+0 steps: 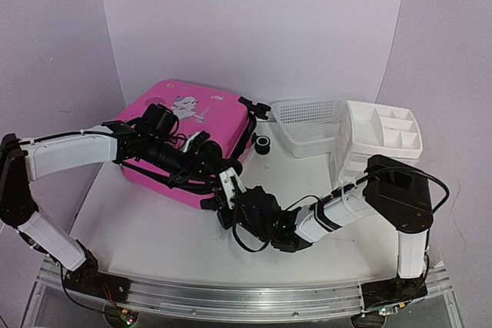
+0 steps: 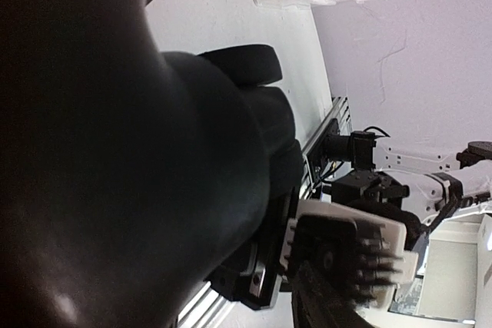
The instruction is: Open, take out, and arrange the luggage
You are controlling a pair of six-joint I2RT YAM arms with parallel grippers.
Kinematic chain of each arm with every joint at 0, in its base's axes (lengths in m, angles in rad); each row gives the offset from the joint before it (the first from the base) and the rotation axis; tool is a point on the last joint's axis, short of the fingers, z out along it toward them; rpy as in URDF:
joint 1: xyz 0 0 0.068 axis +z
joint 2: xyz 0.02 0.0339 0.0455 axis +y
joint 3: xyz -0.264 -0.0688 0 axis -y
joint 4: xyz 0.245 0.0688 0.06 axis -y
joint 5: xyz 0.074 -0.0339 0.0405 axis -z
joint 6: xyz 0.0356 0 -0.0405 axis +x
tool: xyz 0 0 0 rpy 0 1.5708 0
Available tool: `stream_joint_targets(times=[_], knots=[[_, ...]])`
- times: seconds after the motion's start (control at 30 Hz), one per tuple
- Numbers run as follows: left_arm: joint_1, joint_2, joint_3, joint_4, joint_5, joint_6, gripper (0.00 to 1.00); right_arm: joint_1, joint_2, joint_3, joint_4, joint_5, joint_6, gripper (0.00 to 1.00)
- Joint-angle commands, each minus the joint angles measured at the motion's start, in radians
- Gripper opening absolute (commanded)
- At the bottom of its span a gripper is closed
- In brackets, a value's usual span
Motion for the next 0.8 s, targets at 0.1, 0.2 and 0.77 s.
stream_joint_targets(times=[0.1, 0.2, 0.77], knots=[[-0.002, -0.058, 0.032, 0.095, -0.144, 0.089, 0.78, 0.034, -0.092, 0.009, 0.109, -0.145, -0.02, 0.0], [0.028, -0.171, 0.026, -0.082, -0.194, 0.175, 0.89, 0.002, -0.107, -0.011, 0.108, -0.148, -0.005, 0.0], [0.805, -0.063, 0.278, -0.263, -0.431, 0.228, 0.98, -0.039, -0.146, -0.029, 0.016, -0.175, -0.007, 0.0]])
